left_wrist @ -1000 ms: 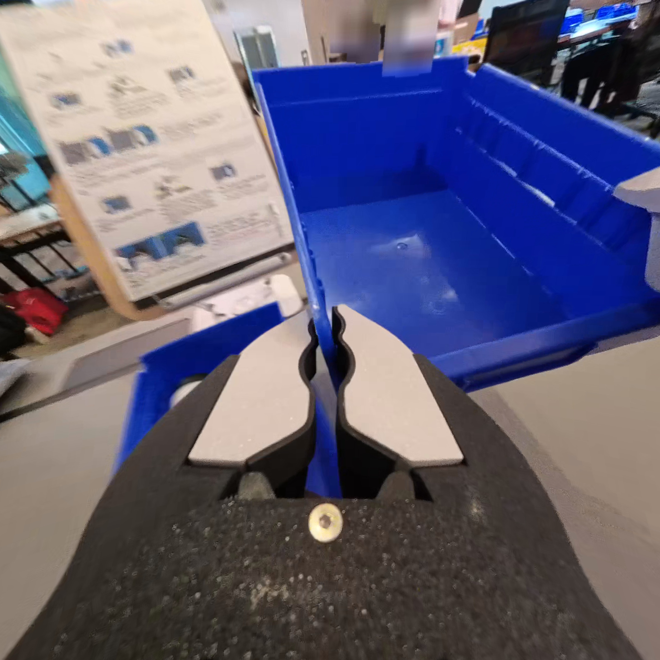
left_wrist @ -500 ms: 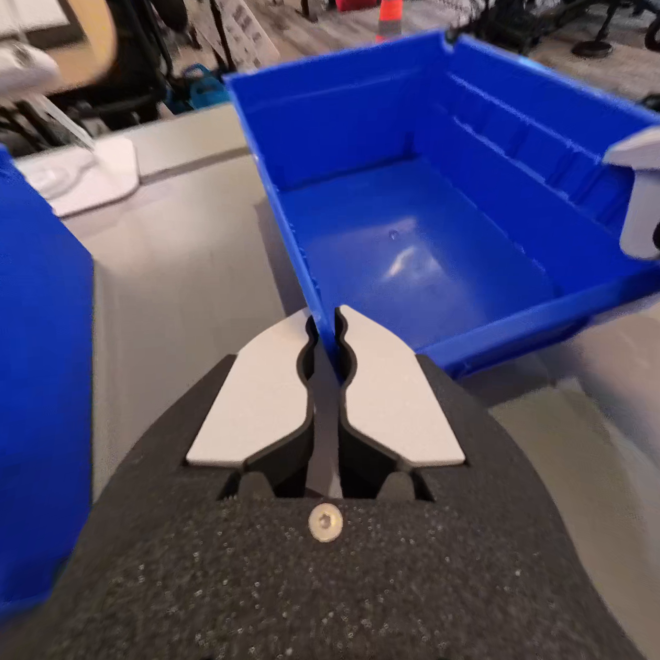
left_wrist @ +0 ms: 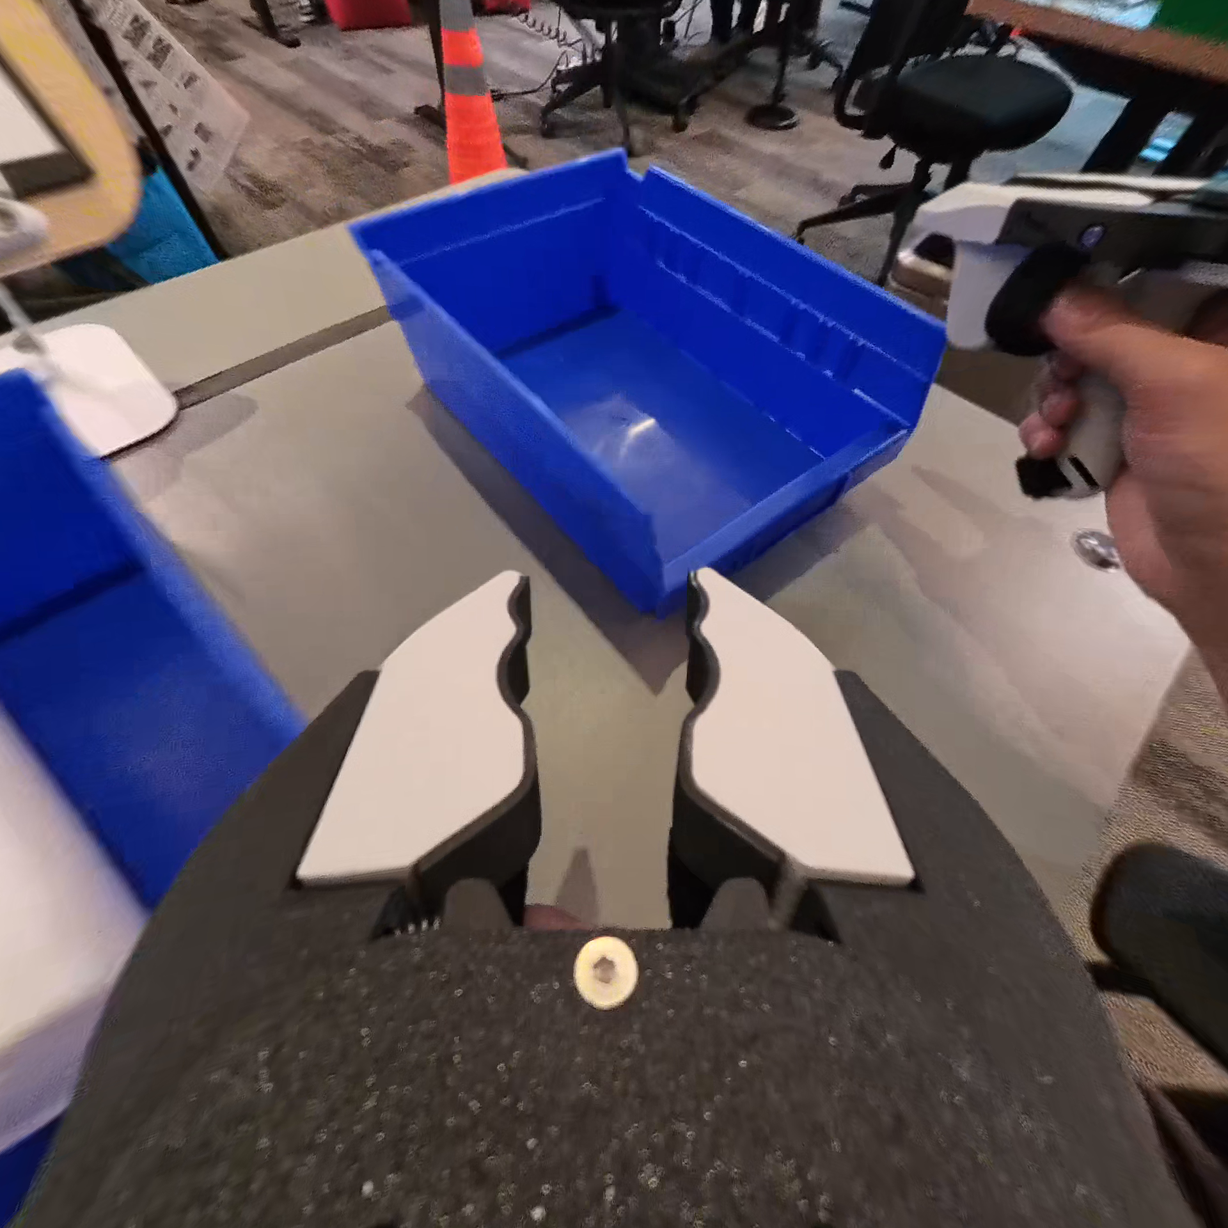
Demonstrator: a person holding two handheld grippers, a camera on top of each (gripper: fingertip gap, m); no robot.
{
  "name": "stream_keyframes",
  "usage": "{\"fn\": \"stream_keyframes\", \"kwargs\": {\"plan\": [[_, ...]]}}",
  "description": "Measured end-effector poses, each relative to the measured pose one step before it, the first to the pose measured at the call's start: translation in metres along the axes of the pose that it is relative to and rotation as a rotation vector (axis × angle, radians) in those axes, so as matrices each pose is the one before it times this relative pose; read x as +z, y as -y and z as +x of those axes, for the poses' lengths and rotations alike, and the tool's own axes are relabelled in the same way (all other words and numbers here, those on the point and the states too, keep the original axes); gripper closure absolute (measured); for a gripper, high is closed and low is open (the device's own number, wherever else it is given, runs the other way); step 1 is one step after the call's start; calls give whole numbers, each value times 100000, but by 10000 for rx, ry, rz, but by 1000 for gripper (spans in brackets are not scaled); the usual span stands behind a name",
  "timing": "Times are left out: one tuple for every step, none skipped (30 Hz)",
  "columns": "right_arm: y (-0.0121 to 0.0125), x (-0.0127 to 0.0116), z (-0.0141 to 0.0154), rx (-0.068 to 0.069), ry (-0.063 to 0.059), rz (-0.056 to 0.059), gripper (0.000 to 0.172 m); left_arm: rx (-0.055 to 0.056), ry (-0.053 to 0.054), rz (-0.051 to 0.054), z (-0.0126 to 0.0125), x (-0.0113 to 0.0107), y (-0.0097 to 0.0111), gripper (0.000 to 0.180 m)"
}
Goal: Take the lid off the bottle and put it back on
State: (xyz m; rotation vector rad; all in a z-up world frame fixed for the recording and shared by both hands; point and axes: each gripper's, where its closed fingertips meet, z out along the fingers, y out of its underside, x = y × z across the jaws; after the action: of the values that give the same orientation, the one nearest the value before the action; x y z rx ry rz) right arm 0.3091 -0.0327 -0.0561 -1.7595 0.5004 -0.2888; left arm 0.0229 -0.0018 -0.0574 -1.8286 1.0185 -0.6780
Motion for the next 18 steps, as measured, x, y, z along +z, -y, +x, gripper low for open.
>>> {"fn": "stream_keyframes", "kwargs": {"plan": [[1212, -709, -879, -80, 319, 366, 131, -104, 199, 109, -1835, -1954, -42, 136], [1149, -590, -1292, -13, 447, 310, 129, -88, 401, 150, -2268, -1923, -100, 136], [1026, -432, -1621, 11, 485, 245, 129, -94, 513, 139, -2554, -1798, -213, 136], [872, -309, -2011, -55, 553, 201, 129, -104, 600, 113, -2776, -1586, -328, 137], [806, -201, -2379, -133, 601, 242, 130, -76, 686, 118, -2913, -1322, -457, 136], [721, -13, -2667, -159, 607, 277, 131, -35, 801, 123, -3018, -1007, -619, 136], [400, 267, -2956, -140, 633, 154, 130, -21, 804, 64, -2902, -641, -887, 136], [-110, 559, -3210, -119, 686, -76, 130, -64, 658, -56, -2478, -282, -1187, 135], [-681, 858, -3433, -52, 762, -321, 129, -137, 445, -140, -1935, 36, -1405, 133], [-1206, 1119, -3556, 43, 849, -514, 127, -207, 273, -111, -1414, 257, -1414, 129], [-1556, 1322, -3290, 189, 723, -558, 125, -257, 231, 24, -1116, 421, -1266, 127], [-1725, 1457, -2800, 325, 542, -503, 119, -225, 142, 140, -770, 512, -1104, 125], [-1896, 1475, -2472, 333, 531, -482, 112, -183, -3, -20, -320, 549, -1156, 126], [-2008, 1373, -1808, 184, 329, -503, 111, -219, -131, -268, 103, 438, -1052, 126], [-1798, 1171, -857, -3, -114, -423, 112, -221, -249, -244, 456, 241, -502, 126], [-1434, 918, -422, -113, -259, -289, 112, -146, -175, -49, 453, 98, 30, 130], [-1175, 665, -332, -184, -204, -261, 114, -1, 29, 142, 194, 81, 267, 138], [-751, 474, -104, -187, -239, -176, 117, 160, 39, 157, 175, 210, 182, 145]]}}
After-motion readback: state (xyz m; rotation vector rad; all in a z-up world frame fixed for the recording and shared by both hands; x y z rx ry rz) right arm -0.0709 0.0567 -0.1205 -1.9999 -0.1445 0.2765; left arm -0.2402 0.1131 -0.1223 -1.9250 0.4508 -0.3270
